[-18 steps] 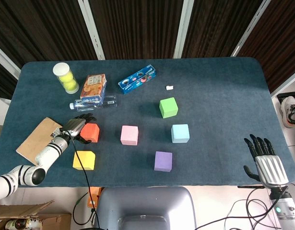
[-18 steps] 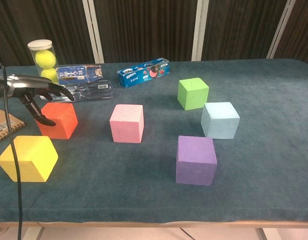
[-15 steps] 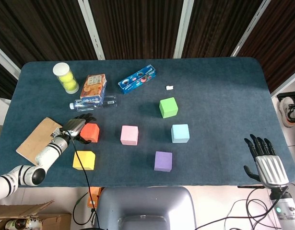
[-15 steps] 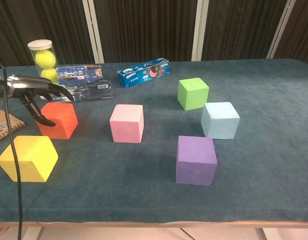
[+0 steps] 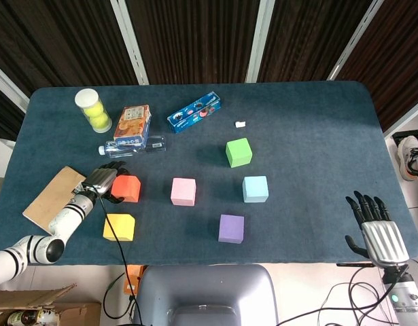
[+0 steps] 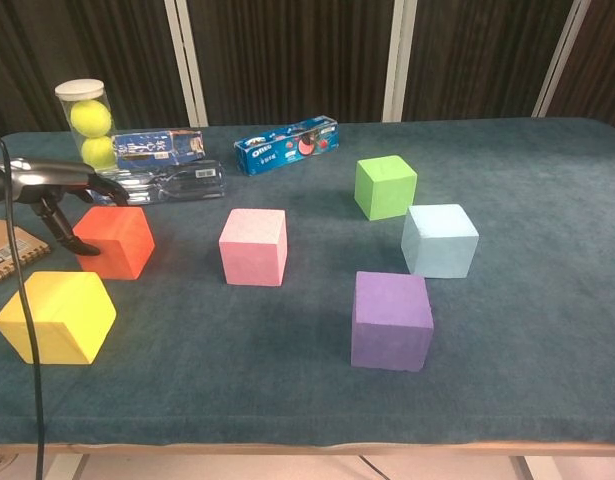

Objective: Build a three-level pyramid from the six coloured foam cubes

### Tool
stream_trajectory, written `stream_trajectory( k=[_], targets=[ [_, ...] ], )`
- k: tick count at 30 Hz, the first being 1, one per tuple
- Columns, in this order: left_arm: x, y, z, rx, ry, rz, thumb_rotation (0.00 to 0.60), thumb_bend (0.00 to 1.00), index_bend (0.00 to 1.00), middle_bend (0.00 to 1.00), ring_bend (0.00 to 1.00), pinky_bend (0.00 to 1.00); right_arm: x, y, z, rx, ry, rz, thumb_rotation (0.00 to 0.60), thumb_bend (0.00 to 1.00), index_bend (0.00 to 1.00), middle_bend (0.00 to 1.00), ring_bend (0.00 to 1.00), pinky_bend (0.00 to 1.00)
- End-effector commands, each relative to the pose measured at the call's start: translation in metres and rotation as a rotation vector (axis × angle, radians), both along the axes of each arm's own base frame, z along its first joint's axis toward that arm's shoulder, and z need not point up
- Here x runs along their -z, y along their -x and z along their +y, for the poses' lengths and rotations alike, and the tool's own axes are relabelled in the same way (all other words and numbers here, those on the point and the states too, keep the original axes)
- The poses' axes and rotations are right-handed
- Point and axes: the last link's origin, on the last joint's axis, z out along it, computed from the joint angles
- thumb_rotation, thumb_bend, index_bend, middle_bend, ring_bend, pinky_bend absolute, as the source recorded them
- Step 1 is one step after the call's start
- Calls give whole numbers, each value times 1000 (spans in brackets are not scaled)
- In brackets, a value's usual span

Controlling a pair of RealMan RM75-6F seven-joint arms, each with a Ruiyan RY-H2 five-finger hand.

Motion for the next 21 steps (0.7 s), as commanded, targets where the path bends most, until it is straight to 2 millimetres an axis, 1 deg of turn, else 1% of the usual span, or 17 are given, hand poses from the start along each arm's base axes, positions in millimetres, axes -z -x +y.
stream_trajectory(
  k=[1,4,8,11,15,21],
  targets=[
    [2,0,0,4,-1,7,600,280,463,105,22,115,0,0,1,-2,1,-1,600,241,0,0,0,0],
    [2,-7,0,7,-20,-31,600,288,519,127,28,115,0,0,1,-3,0,-2,600,241,0,0,0,0],
    [1,-21,-3,-3,-35,-105,600,285,544,136,34,114,1,-1,1,-4,-5,-1,600,241,0,0,0,0],
    [2,-30,-5,3,-47,-125,600,278,546,137,35,115,1,-1,1,-7,-7,-1,600,241,0,0,0,0],
    [10,-44,-5,21,-62,-108,600,275,547,139,37,115,1,-1,2,-9,-11,-1,600,240,0,0,0,0],
    [25,-63,-6,-36,-26,-125,600,266,547,140,38,122,-1,-1,3,-13,-6,-7,600,241,0,0,0,0]
  ],
)
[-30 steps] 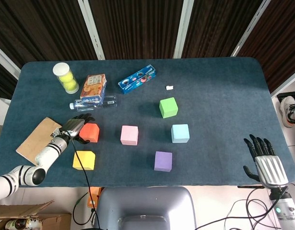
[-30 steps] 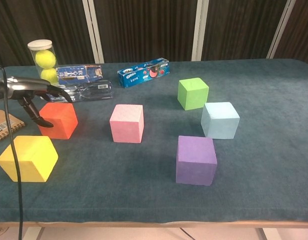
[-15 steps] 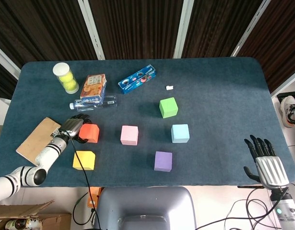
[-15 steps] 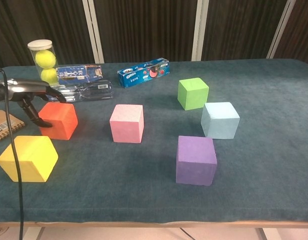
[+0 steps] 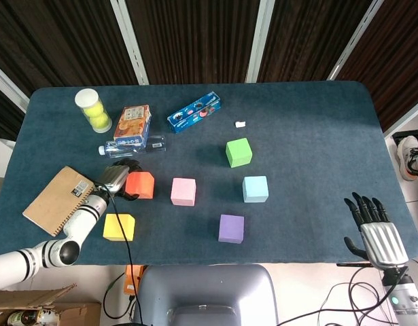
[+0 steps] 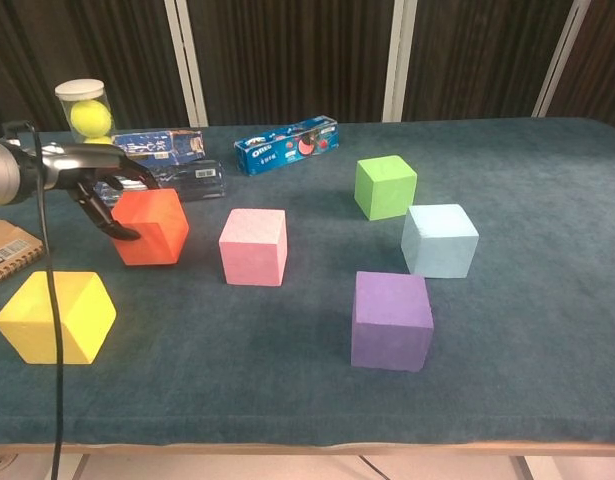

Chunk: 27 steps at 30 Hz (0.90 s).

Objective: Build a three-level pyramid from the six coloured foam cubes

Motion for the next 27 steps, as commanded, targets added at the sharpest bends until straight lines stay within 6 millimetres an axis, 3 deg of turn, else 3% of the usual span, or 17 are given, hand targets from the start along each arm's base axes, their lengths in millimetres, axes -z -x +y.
stream_trajectory(
  k=[1,16,27],
  targets=[
    [13,-19,-1,-26,41,-15,600,266,547,140,37,122,-1,0,0,0,3,-2,600,241,0,0,0,0],
    [34,-44,-4,-22,103,-3,600,278,547,140,38,123,-3,1,1,-5,-2,-7,600,241,0,0,0,0],
    [39,-50,0,-20,96,-24,600,278,547,152,46,123,-4,1,2,-3,1,-7,600,241,0,0,0,0]
  ],
)
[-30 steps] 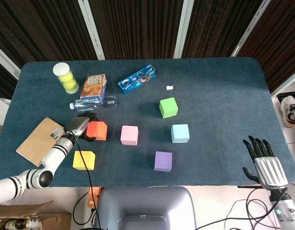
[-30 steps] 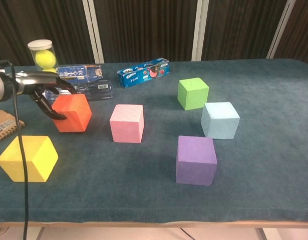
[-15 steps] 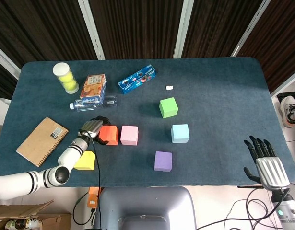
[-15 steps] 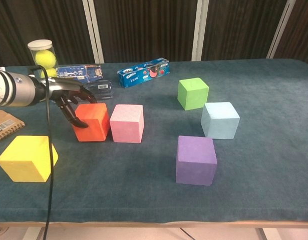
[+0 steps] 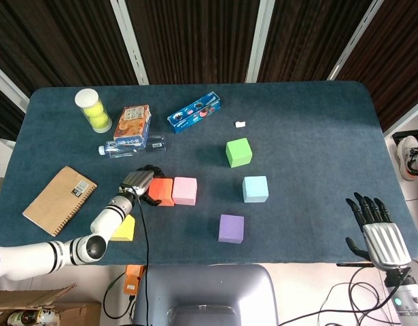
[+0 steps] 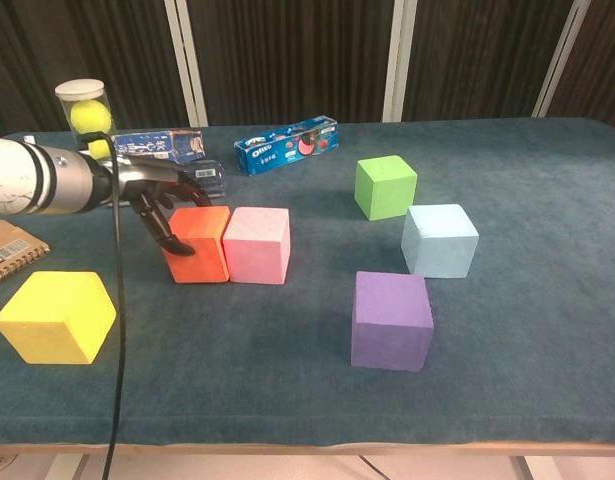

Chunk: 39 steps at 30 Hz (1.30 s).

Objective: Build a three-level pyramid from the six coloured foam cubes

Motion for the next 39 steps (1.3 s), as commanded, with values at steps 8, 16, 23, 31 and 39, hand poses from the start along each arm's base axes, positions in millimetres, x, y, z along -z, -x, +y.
stream_trajectory(
  k=[8,16,23,31,39],
  targets=[
    [3,1,5,5,-14,10,600,278,547,152,46,123,-2,1,1,0,4,-3,600,241,0,0,0,0],
    [4,-1,6,6,-13,7,600,278,547,152,47,123,-3,1,1,2,8,-4,600,240,0,0,0,0],
    [7,2,9,-10,-8,-1,600,270,547,152,47,123,-3,1,1,1,7,-5,600,240,0,0,0,0],
    [8,4,9,-11,-3,-7,600,252,511,152,47,123,-4,1,1,5,12,-5,600,241,0,0,0,0],
    [12,4,9,1,-5,7,600,237,443,152,47,123,-4,1,1,6,13,-5,600,241,0,0,0,0]
  ],
)
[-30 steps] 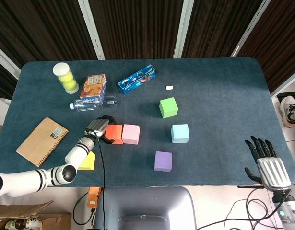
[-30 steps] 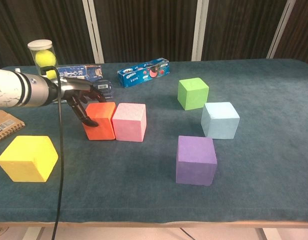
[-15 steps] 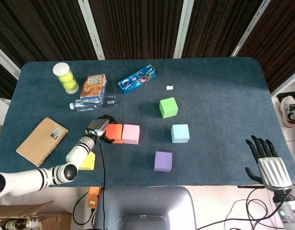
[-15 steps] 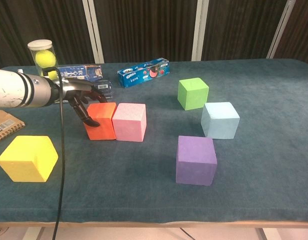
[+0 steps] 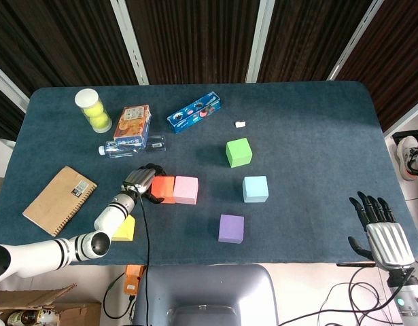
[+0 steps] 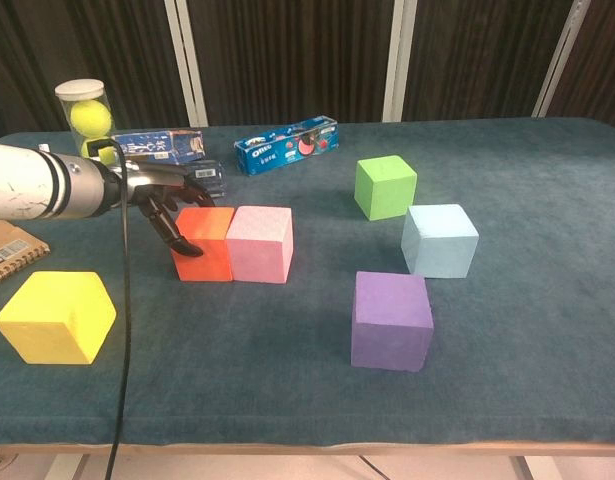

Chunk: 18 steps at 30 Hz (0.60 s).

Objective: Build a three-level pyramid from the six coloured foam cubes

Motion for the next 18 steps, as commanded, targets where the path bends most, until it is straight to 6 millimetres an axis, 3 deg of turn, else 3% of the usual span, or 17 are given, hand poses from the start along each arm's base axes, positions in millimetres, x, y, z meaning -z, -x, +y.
stream_trajectory(
  k=[1,18],
  targets=[
    [0,-1,0,4,-3,0,600,233,429,152,47,123,0,0,0,1,1,0,600,241,0,0,0,0],
    [0,-2,0,15,7,3,600,121,222,151,47,123,-1,0,-1,-1,3,-3,600,241,0,0,0,0]
  ],
)
